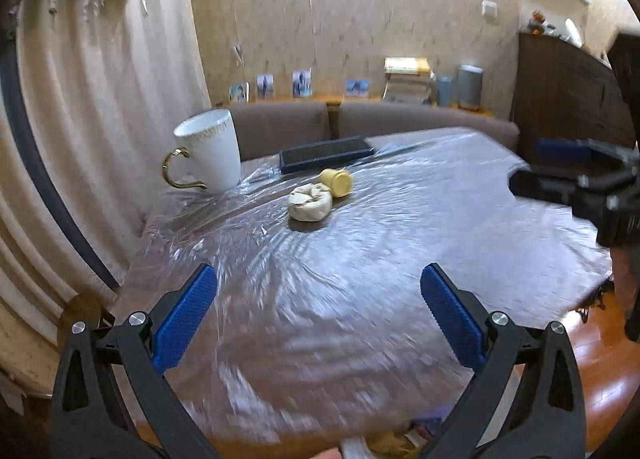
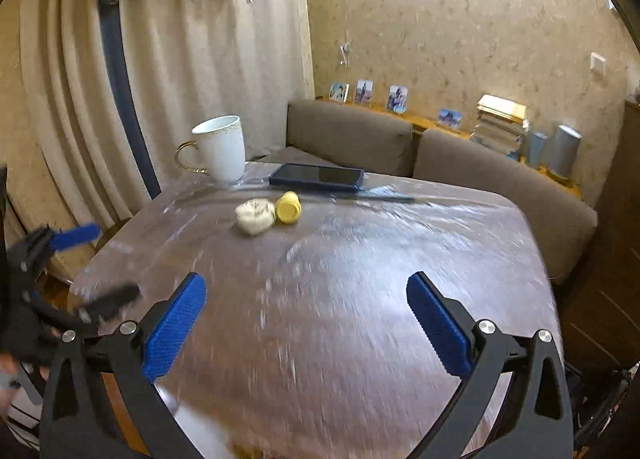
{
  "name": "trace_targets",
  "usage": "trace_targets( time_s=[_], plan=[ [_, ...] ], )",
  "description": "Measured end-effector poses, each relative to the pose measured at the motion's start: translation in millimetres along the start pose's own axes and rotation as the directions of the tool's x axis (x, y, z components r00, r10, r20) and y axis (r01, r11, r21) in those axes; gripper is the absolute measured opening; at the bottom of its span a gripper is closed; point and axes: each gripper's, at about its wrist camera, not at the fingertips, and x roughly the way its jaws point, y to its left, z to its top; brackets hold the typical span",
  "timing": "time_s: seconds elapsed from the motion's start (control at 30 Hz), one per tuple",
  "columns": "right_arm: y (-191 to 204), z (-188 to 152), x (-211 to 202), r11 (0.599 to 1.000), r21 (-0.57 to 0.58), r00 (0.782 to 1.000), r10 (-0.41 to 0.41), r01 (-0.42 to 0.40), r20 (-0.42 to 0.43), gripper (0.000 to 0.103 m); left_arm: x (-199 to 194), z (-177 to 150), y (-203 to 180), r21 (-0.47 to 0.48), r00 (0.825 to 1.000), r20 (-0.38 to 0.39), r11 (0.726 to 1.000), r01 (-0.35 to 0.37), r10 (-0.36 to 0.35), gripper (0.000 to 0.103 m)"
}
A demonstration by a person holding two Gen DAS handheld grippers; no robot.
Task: Collect trash
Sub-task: 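Swing both open tools back over the table toward the remaining items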
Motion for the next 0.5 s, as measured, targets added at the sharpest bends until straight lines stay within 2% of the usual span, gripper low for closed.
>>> trace_targets(
  time_s=[0.1,0.2,0.37,0.43,0.5],
  plan=[
    [-7,32,58,0.999,0.031,0.997,0.024,-0.022,-0.073,0.099,38,8,15,0.009,0.999,-0.044,1.000,-0.030,0.030,0.102],
    [-1,47,101,0.996,0.081,0.991,0.040,-0.029,-0.126,0.097,71,15,22,0.017,0.997,-0.073,0.999,-0.037,0.038,0.102],
    [-5,54,165,0.996,0.093,0.975,0.028,-0.008,-0.221,0.079,112,28,22,0.052,0.994,-0.097,0.998,-0.037,0.041,0.102],
    [-6,53,189,0.992,0.123,0.964,0.056,-0.024,-0.261,0.066,124,31,22,0.048,0.994,-0.109,0.998,-0.028,0.033,0.102],
    [-5,55,204,0.991,0.128,0.958,0.061,-0.025,-0.280,0.061,136,34,24,0.045,0.993,-0.116,0.999,-0.013,0.018,0.102]
  ],
)
